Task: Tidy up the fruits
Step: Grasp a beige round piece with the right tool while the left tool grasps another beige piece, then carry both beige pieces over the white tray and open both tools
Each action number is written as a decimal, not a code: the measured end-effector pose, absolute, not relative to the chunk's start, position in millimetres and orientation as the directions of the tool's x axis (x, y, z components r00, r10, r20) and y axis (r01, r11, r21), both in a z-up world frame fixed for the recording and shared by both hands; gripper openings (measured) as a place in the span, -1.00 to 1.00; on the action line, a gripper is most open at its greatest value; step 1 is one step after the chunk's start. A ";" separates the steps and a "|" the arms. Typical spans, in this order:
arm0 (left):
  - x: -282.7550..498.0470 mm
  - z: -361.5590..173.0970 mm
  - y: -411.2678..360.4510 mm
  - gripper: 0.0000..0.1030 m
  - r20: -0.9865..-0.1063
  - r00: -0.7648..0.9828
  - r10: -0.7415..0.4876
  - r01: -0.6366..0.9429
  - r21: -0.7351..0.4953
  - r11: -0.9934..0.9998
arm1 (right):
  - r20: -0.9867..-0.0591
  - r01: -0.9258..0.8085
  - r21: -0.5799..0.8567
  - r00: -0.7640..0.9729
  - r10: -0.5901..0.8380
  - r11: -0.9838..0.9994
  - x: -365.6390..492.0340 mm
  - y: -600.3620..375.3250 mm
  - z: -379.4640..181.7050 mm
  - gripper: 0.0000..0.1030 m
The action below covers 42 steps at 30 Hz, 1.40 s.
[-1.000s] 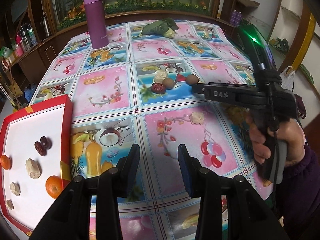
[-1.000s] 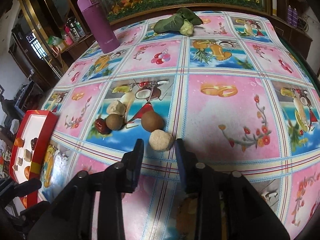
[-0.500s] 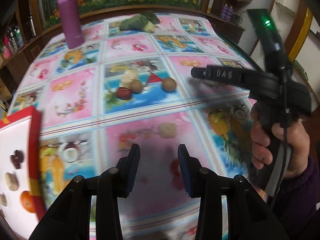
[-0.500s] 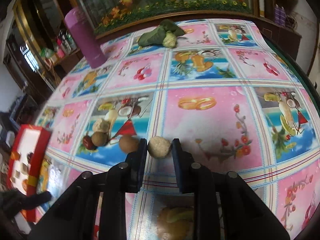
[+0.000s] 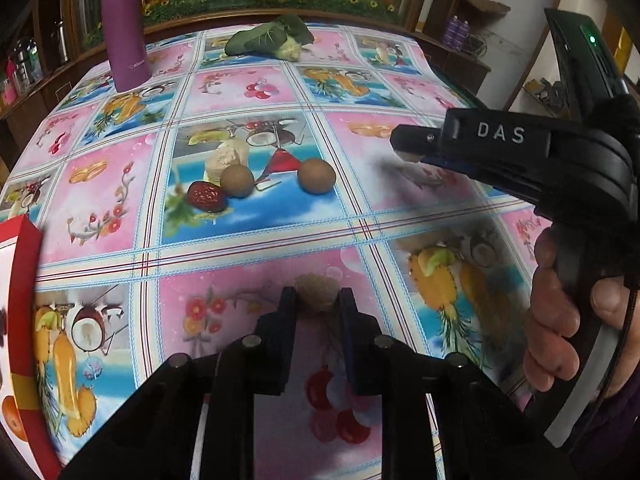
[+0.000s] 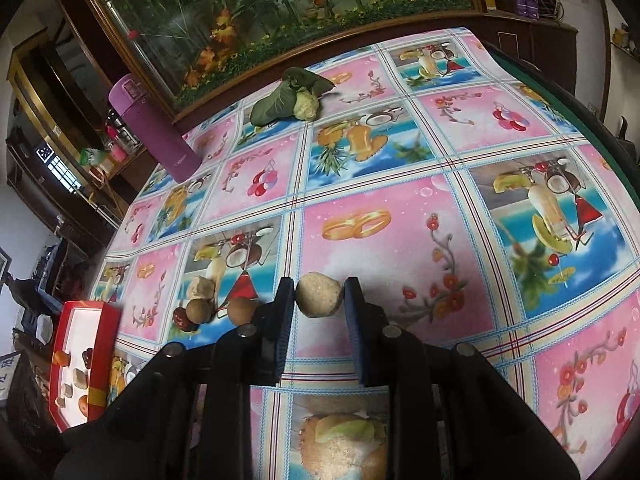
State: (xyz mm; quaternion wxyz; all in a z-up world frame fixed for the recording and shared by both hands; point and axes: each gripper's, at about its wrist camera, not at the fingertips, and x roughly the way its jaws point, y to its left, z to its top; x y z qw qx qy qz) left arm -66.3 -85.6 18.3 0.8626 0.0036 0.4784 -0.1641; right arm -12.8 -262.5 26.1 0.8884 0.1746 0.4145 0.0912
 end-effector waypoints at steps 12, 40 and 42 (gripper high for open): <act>-98.8 56.2 -42.6 -0.62 -0.765 0.593 -0.252 0.234 -0.135 0.963 | -0.692 -0.020 0.388 0.654 0.306 0.921 -15.3 -264.7 25.5 -0.47; -200.4 73.1 220.4 -0.62 -0.681 0.716 0.155 -0.209 0.004 0.978 | -0.570 -0.648 0.428 0.348 0.744 0.630 -142.7 35.6 65.6 -0.47; -200.5 65.9 217.8 -0.62 -0.695 0.705 0.143 -0.182 0.018 0.983 | -0.596 -0.672 0.405 0.321 0.736 0.620 -152.8 53.0 58.1 -0.47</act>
